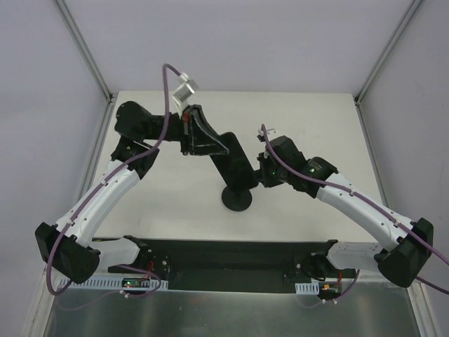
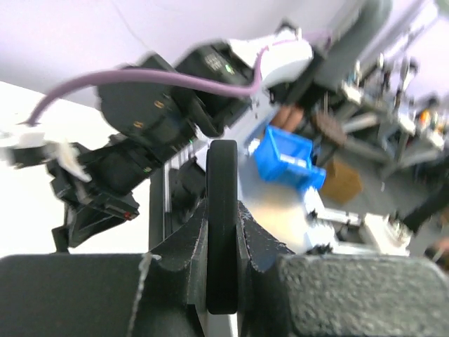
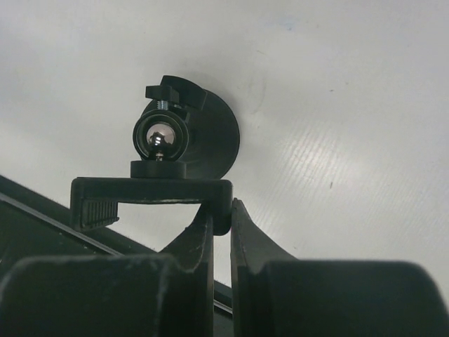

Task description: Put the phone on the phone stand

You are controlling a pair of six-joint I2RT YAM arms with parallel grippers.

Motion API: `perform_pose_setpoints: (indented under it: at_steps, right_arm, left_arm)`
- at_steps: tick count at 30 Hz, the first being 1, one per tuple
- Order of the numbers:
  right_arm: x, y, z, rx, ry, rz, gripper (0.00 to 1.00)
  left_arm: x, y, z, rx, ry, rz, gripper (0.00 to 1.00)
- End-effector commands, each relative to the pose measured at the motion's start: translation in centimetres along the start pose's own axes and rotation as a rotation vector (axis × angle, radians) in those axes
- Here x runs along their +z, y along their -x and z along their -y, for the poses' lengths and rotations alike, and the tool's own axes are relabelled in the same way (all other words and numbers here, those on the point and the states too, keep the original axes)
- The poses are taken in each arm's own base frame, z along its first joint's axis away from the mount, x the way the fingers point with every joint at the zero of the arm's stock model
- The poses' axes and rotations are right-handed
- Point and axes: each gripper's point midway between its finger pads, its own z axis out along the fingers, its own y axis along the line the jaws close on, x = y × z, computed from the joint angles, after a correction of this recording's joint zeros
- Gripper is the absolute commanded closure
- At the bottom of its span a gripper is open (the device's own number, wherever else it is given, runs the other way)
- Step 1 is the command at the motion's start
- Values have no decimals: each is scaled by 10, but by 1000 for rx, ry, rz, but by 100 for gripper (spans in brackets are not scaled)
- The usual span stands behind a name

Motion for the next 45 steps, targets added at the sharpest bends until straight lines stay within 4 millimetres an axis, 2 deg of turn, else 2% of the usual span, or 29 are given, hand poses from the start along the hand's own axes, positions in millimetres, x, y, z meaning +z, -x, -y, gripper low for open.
perform_pose_setpoints:
  at_steps: [1,2,3,16,21,22,24,25,26,28,29,31,32,33,35,36,39,40,41,43,45]
  right_arm:
    - [-23,48,-4,106,-47,190,99]
    - [-23,48,-4,112,-50,193,99]
    - [-23,47,-3,115,-55,199,99]
    - [-23,45,-4,72,-47,190,99]
    - [-20,44,-10,68,-17,185,99]
    - [-20,44,-11,67,-14,182,99]
    - [-20,44,-16,52,5,181,99]
    - [-19,44,-18,46,10,176,99]
    - [-18,44,-19,39,17,175,99]
    - [-19,45,-28,9,60,171,99]
    - [-18,47,-31,-5,76,173,99]
    - [-17,45,-39,-81,133,162,99]
    - [-16,51,-44,-137,164,192,99]
    - [-18,49,-51,-169,214,193,99]
    - [-19,51,-49,-214,212,188,99]
    - [-16,51,-50,-221,217,169,99]
    - [-17,54,-54,-252,246,157,99]
    - [-16,54,-55,-259,257,153,99]
    - [-15,53,-57,-268,269,150,99]
    - [-12,52,-59,-301,285,144,99]
    - [-9,57,-58,-312,289,144,99]
  left_arm:
    - [-32,45,24,-255,-39,196,100]
    - [-33,42,17,-358,-42,201,100]
    - [-34,41,14,-388,-45,204,100]
    - [-38,41,1,-440,-35,227,100]
    - [-38,33,-7,-432,0,217,100]
    - [-38,29,-14,-475,27,210,100]
    - [-39,26,-11,-351,65,194,100]
    - [-39,16,-20,-413,119,171,100]
    - [-41,17,-11,-172,148,156,100]
    - [-43,6,-11,-44,205,120,100]
    - [-41,-5,-4,99,197,75,100]
    - [-37,-24,12,214,107,10,100]
    - [-30,-38,13,293,55,-26,100]
    - [-26,-45,16,324,21,-45,100]
    - [-17,-56,15,393,-38,-77,100]
    - [-11,-62,22,405,-89,-98,100]
    - [0,-63,14,407,-121,-130,100]
    - [3,-64,6,404,-122,-142,100]
    - [5,-60,3,450,-127,-142,100]
    - [9,-65,-16,428,-110,-163,100]
    - [13,-61,-32,468,-76,-163,100]
